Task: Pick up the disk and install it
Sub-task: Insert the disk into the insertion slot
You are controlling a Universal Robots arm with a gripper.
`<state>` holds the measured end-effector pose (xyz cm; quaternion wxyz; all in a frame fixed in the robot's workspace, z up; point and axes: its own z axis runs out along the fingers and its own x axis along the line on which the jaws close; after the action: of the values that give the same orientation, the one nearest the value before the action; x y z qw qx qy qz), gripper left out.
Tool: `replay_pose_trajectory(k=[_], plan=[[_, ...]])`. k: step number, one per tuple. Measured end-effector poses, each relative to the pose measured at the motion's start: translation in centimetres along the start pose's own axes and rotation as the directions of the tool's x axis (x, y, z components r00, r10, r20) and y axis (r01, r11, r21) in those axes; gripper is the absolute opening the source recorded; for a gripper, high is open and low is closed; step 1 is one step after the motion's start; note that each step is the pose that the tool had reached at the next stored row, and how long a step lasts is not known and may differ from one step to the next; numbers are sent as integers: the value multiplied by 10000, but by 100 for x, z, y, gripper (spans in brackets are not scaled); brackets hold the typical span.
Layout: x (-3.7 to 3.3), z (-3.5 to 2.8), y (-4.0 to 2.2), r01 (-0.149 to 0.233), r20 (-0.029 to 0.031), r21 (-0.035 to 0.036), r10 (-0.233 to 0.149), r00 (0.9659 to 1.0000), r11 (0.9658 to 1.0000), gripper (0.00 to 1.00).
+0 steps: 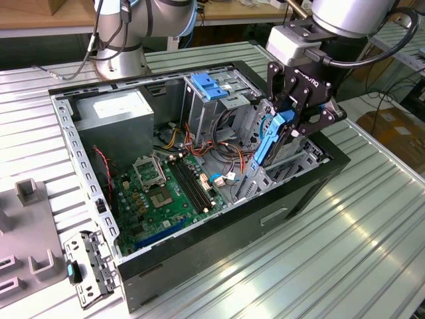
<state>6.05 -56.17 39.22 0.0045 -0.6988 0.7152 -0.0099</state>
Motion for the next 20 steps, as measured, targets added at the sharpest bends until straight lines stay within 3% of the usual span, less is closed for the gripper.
replay_pose_trajectory(k=[5, 12, 15, 20], plan=[[-1, 79, 2, 0, 1, 0, 0, 10000, 10000, 37], [0, 85, 2, 0, 0, 0, 0, 10000, 10000, 37], [0, 88, 2, 0, 0, 0, 0, 10000, 10000, 45], [-1, 135, 3, 0, 0, 2, 0, 10000, 10000, 43]])
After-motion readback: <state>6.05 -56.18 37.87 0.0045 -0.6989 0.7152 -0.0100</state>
